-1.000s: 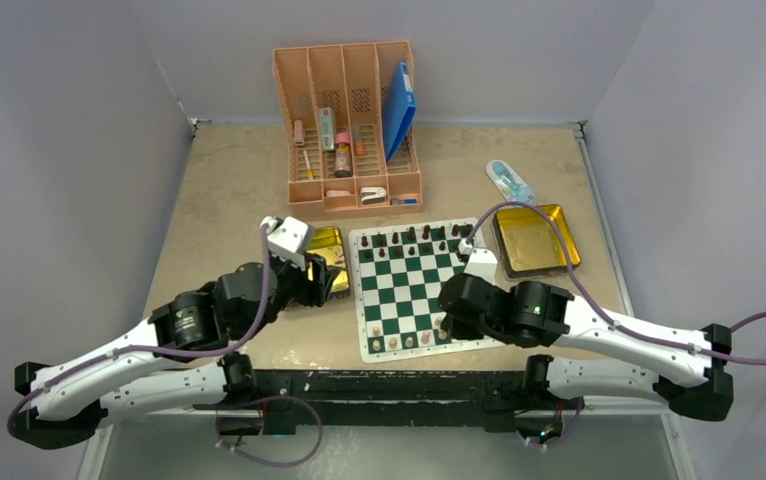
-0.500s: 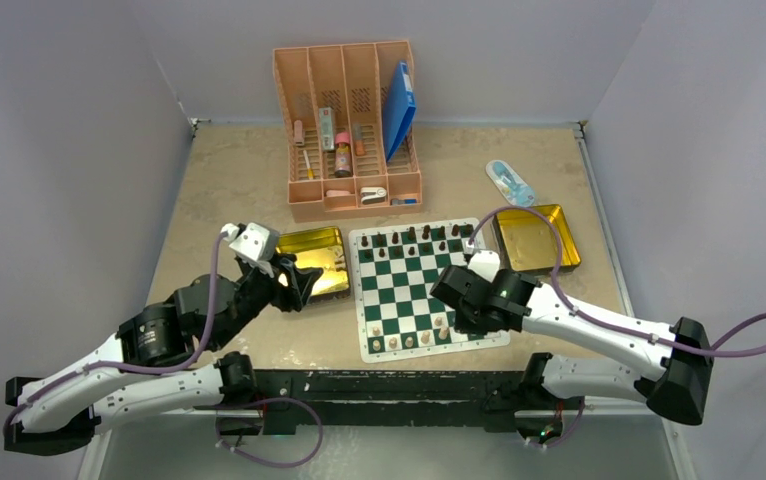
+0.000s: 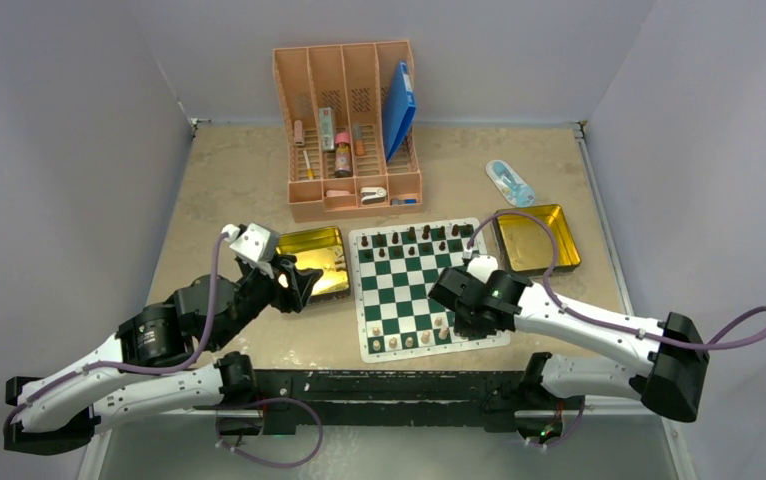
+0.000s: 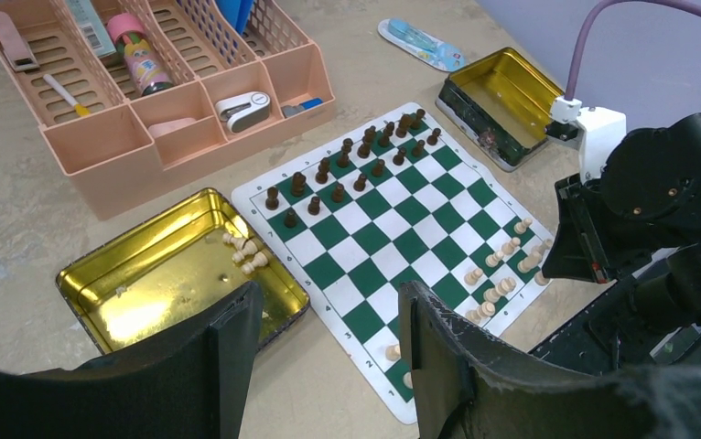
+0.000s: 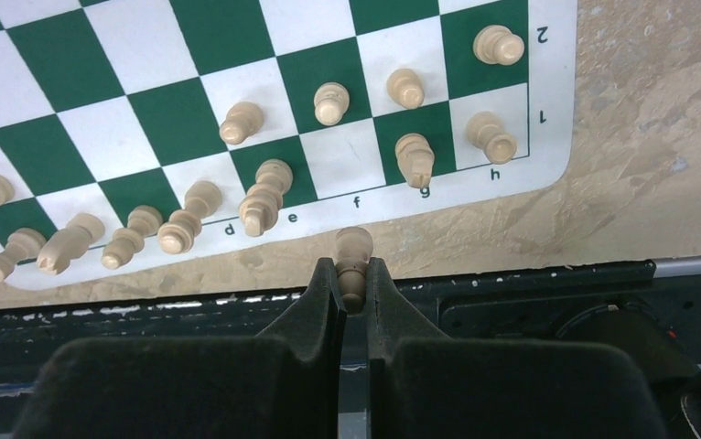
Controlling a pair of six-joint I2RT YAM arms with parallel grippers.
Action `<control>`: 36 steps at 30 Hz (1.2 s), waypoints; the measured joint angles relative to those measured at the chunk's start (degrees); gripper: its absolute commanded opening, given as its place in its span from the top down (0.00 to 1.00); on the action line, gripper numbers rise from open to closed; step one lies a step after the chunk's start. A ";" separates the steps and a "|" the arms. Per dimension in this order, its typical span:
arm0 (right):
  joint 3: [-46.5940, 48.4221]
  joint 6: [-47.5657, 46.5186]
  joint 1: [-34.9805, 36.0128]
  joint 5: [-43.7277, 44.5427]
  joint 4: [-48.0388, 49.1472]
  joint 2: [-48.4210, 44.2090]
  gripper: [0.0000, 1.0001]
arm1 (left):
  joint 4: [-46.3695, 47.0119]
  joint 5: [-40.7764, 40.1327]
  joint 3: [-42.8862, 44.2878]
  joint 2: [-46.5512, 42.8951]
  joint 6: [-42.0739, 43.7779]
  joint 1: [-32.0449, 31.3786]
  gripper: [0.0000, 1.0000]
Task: Set up the chess pieces on the board
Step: Place the chess piece on the chessboard.
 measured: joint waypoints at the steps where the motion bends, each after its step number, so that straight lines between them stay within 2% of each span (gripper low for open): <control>1: 0.00 0.07 0.00 0.02 0.07 0.59 0.97 | 0.02 0.09 0.00 0.00 0.00 0.00 0.44; 16: -1.66 1.29 -0.70 0.13 4.50 6.71 0.96 | 0.09 1.36 0.00 -0.68 2.32 0.00 0.44; 36: -1.70 1.86 -3.34 1.11 6.23 8.04 0.93 | 0.98 3.13 -0.02 -0.24 3.48 -0.04 0.44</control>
